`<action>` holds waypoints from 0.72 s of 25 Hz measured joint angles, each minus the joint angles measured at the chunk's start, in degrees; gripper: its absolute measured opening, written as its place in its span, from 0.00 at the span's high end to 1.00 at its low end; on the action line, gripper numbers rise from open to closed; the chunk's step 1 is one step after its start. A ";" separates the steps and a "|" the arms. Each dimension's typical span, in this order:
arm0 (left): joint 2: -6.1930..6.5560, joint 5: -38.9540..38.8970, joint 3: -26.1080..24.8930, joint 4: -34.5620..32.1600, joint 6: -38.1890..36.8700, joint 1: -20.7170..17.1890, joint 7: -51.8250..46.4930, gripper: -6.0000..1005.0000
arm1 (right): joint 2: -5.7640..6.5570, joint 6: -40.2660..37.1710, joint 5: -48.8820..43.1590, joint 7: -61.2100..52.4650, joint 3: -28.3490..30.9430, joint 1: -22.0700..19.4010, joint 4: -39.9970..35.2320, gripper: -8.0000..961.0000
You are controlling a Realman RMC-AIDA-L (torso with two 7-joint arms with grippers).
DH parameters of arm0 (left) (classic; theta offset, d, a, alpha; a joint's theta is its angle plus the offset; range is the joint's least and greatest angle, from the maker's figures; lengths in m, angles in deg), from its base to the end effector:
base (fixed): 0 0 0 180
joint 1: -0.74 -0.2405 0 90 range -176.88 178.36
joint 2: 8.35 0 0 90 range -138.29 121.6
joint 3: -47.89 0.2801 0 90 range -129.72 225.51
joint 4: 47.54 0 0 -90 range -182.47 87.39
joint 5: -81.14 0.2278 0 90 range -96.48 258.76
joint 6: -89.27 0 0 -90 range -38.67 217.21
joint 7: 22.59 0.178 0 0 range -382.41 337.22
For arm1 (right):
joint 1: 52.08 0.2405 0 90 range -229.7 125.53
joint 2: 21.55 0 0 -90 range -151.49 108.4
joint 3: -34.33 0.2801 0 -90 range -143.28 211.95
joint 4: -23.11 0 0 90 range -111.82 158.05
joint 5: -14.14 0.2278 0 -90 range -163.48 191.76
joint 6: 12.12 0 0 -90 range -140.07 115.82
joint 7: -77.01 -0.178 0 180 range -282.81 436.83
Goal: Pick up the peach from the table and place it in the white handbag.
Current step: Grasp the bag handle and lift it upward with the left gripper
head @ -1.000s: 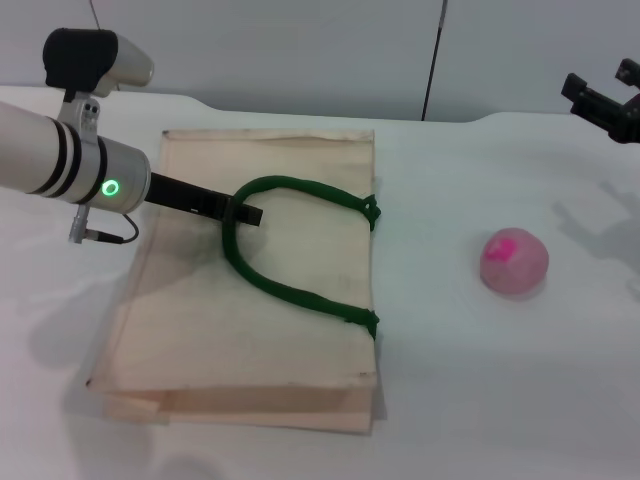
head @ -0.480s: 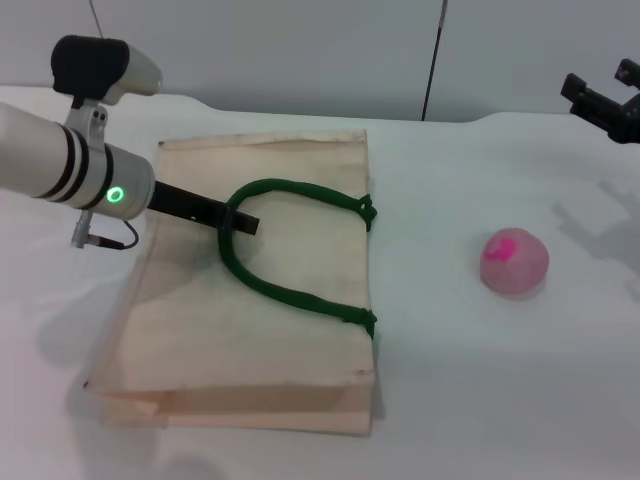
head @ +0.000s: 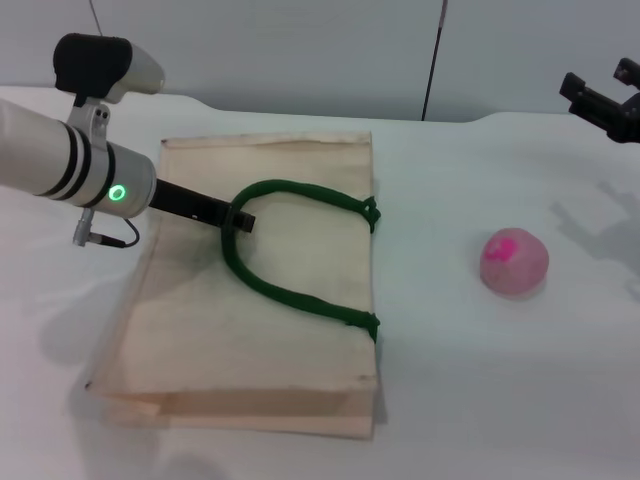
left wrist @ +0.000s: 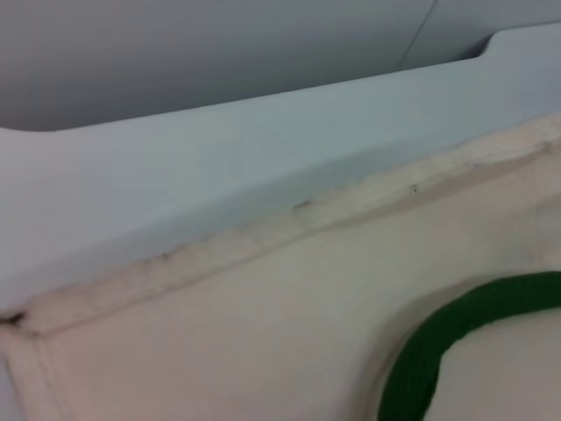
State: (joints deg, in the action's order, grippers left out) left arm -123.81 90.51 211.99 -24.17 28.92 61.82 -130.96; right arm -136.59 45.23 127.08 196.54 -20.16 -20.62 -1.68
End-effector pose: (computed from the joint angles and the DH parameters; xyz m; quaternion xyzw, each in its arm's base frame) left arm -0.2886 0.4806 -0.0497 -0.8623 -0.4486 -0.0074 0.2349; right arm 0.3017 0.4588 0.0055 -0.8111 0.2544 0.3187 0.4194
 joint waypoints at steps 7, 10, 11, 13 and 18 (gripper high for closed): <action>0.22 0.40 0.00 -0.75 0.52 0.19 -0.59 0.70 | -0.06 0.06 0.00 0.00 0.00 0.06 0.00 0.07; 0.39 0.43 0.00 -0.78 0.84 0.27 -1.52 0.72 | -0.07 0.06 0.00 0.00 0.00 0.09 0.00 0.07; 0.41 0.43 0.00 -0.79 0.93 0.28 -1.69 0.73 | -0.08 0.06 0.00 0.00 0.00 0.12 0.00 0.07; 0.45 0.43 0.00 -0.82 2.50 0.28 -2.79 0.75 | -0.09 0.06 0.00 0.00 0.00 0.16 0.00 0.07; 0.27 0.43 -0.01 -0.88 4.11 0.19 -3.49 0.80 | -0.14 0.03 -0.01 0.01 0.00 0.03 -0.30 0.07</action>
State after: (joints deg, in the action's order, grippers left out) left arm -123.55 90.93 211.98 -25.05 33.03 62.00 -134.45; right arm -136.72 45.27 127.07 196.55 -20.16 -20.59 -1.97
